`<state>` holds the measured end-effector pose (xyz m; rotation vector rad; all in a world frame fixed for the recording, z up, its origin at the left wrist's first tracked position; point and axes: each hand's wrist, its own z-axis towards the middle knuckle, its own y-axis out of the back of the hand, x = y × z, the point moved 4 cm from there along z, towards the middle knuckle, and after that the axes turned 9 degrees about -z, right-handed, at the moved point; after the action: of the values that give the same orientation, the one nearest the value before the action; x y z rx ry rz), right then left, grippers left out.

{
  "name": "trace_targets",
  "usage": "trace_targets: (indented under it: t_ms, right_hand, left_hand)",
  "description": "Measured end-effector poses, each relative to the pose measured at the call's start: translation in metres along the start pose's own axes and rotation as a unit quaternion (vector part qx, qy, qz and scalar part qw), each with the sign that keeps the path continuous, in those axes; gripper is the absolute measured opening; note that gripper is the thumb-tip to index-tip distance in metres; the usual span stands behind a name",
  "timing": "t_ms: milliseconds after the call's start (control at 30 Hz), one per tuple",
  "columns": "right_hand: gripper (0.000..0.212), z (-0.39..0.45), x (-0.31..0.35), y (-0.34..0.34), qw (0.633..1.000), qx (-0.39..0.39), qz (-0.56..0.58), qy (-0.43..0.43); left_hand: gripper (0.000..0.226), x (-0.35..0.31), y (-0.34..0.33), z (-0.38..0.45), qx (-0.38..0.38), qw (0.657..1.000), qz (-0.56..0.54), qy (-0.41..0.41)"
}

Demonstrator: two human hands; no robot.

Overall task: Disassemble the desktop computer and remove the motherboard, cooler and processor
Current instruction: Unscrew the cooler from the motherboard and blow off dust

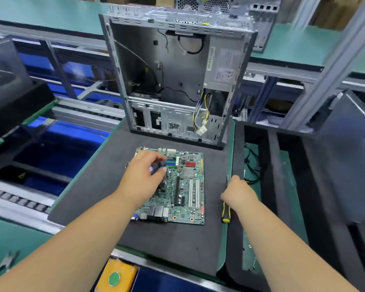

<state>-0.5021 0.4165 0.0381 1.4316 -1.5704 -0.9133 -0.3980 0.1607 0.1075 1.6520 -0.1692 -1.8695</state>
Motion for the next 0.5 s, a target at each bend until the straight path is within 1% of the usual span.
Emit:
trace_targets:
  t_ms: [67,100,133,200,267,300,333,400,433,500]
  right_hand:
    - [0.042,0.002,0.000,-0.003,0.999,0.018,-0.008,-0.025]
    - [0.045,0.003,0.000,-0.003,0.999,0.029,-0.013,-0.032]
    - [0.045,0.003,0.000,-0.002,0.999,0.036,-0.015,-0.036]
    - [0.036,0.003,0.001,0.002,0.999,0.030,0.020,-0.041]
    - [0.025,0.001,0.003,0.008,0.996,0.018,0.070,-0.053]
    - [0.022,0.000,0.006,0.012,0.994,0.009,0.097,-0.057]
    - [0.018,-0.002,0.013,0.016,0.990,-0.001,0.130,-0.056]
    - [0.009,-0.007,0.030,0.024,0.982,-0.017,0.188,-0.032]
    - [0.009,-0.010,0.041,0.026,0.980,-0.017,0.199,-0.016]
    - [0.014,-0.017,0.064,0.027,0.976,0.007,0.216,0.001]
  left_hand:
    - [0.025,0.005,0.003,0.006,-0.006,1.000,0.019,-0.006]
    - [0.030,0.009,0.005,0.009,-0.004,0.999,0.040,-0.009]
    - [0.041,0.015,0.007,0.011,0.010,0.998,0.066,-0.010]
    - [0.074,0.029,0.012,0.014,0.072,0.991,0.110,-0.002]
    - [0.108,0.043,0.016,0.018,0.155,0.977,0.146,0.018]
    - [0.118,0.048,0.017,0.020,0.191,0.967,0.170,0.014]
    - [0.122,0.052,0.017,0.023,0.217,0.956,0.199,-0.004]
    - [0.119,0.056,0.016,0.029,0.247,0.935,0.249,-0.051]
    - [0.115,0.057,0.015,0.033,0.252,0.930,0.260,-0.063]
    - [0.107,0.057,0.016,0.041,0.259,0.925,0.267,-0.073]
